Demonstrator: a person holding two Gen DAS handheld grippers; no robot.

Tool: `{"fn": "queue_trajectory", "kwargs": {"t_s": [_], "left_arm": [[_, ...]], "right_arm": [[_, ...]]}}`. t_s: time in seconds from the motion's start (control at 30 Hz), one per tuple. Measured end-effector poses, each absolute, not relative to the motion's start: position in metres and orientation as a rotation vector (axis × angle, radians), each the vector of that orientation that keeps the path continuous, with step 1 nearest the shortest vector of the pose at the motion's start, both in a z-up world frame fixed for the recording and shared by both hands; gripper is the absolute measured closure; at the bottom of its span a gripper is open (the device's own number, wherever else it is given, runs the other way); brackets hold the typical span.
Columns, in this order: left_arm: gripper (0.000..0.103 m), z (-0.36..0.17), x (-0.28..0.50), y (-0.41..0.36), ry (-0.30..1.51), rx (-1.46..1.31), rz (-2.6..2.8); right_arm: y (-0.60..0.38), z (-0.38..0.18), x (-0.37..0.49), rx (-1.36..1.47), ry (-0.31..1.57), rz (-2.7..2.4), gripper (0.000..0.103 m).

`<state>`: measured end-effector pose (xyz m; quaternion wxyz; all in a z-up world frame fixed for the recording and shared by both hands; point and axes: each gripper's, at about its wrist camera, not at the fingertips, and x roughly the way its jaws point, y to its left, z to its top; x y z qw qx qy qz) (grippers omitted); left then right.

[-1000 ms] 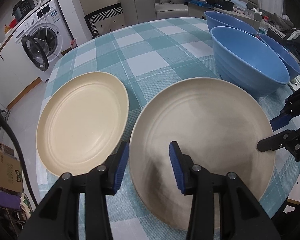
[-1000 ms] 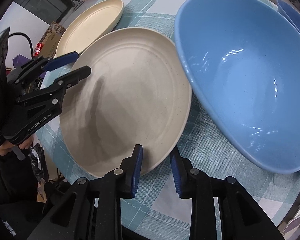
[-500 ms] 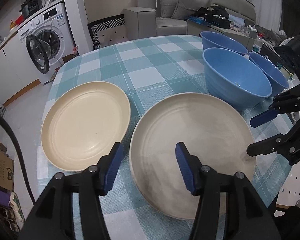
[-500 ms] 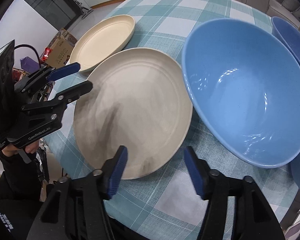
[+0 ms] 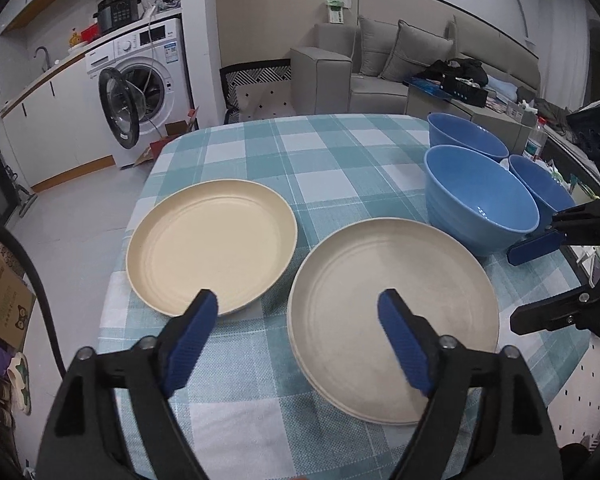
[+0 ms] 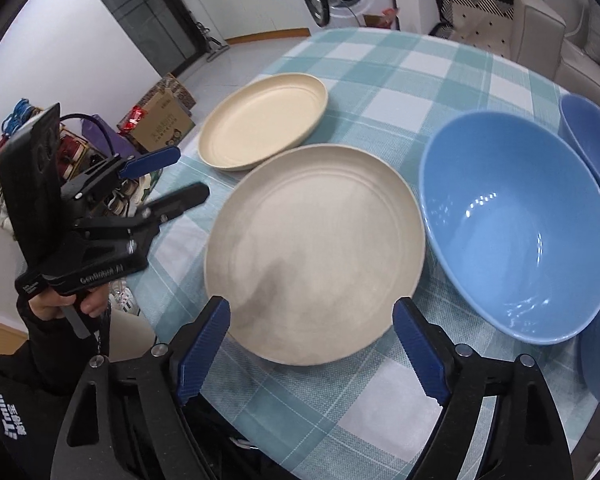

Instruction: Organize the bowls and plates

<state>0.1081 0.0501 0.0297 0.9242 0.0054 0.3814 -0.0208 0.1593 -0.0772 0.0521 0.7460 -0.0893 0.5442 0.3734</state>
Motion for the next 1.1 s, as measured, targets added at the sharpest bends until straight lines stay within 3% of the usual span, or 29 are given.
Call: {"fn": "queue_trajectory", "kwargs": {"t_s": [0.1, 0.17, 0.47, 1.1], "left_arm": [[0.011, 0.033, 0.103, 0.054, 0.762, -0.005, -0.025], [0.001, 0.034, 0.1, 0.057, 0.747, -0.014, -0.007], [0.0, 0.042, 0.093, 0.078, 0.715, -0.054, 0.049], [0.0, 0.064, 0.081, 0.107, 0.652, -0.087, 0.109]], "right_arm": [[-0.073, 0.062, 0.16, -0.189, 1.153, 0.824, 0.016], [-0.071, 0.066, 0.164, -0.183, 1.135, 0.824, 0.015], [-0.064, 0.08, 0.175, -0.156, 1.058, 0.814, 0.005], [-0.053, 0.096, 0.191, -0.143, 0.937, 0.797, 0.004]]}}
